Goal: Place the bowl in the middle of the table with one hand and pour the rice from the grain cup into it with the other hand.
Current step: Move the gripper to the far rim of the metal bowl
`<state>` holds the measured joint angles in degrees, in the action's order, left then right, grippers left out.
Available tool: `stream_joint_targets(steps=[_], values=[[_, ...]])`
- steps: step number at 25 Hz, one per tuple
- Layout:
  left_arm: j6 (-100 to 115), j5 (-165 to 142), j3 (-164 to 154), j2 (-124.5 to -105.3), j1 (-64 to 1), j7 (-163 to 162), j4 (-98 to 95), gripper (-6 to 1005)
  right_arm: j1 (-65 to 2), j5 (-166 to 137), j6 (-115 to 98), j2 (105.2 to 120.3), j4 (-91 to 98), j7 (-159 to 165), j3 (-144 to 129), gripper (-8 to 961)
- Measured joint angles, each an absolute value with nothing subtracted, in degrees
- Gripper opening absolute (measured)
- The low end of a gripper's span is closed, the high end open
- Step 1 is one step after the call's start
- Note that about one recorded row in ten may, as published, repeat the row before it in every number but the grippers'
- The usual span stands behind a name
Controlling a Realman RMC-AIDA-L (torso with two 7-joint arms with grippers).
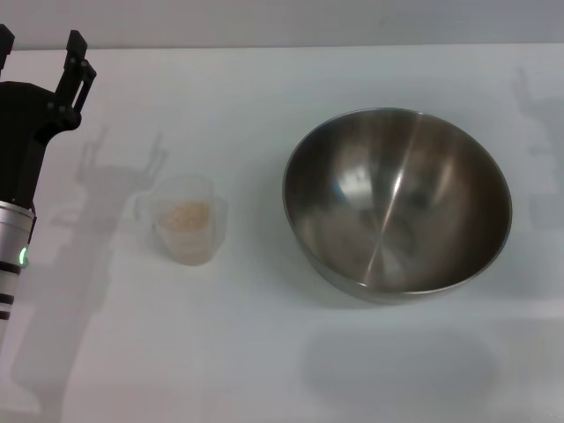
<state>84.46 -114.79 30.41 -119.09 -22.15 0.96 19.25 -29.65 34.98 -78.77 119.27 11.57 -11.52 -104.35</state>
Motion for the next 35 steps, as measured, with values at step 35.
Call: stream_joint_targets(steps=[35], values=[[84.6, -114.5, 30.7, -118.92, -22.4, 1.0, 18.5, 801, -20.4, 35.5, -27.7, 119.28, 53.2, -28.5, -98.4, 732]])
